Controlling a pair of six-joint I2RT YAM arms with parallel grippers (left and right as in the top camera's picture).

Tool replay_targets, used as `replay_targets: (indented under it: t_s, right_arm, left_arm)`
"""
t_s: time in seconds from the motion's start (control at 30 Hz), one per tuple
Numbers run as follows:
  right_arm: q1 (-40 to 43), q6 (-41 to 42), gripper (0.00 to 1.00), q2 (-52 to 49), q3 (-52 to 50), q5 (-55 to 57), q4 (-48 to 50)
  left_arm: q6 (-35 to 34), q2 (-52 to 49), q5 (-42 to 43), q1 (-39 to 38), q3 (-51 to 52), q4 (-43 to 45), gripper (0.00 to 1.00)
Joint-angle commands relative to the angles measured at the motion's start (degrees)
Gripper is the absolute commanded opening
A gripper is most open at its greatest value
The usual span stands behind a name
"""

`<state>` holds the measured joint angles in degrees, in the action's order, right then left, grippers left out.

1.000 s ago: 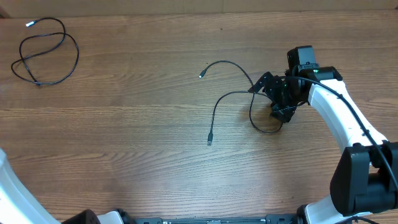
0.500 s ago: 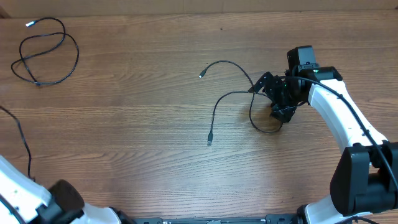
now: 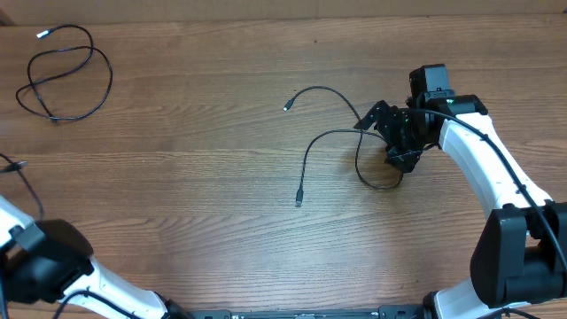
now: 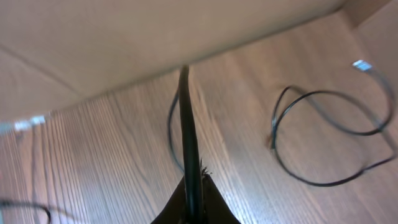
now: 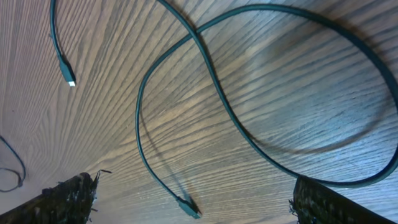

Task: Untangle cables
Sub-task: 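Place the cable at the left edge and withdraw the left gripper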

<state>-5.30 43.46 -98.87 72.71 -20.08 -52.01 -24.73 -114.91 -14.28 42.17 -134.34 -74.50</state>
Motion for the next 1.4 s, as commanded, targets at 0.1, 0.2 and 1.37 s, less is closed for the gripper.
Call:
replay_targets:
  t_s: [0.1,0.2,1.37]
  right_arm:
    - [-0.26,-0.20,1.00,0.04,0.07,2.08,2.27]
    - [-0.26,-0.17,1.00,0.04,0.09,2.05,3.65]
    - [-0.26,-0.44,0.96,0.04,0.09,5.46,13.70]
  left_arm:
    - [-5.11,-8.76,0.22,0.57,0.59,-0.42,0.04]
    - [-5.09,-12.96,0.24,0.57,0.59,-1.66,0.04]
    - [-0.94,1.25,-3.28,-5.51,-11.21,-11.89,0.04]
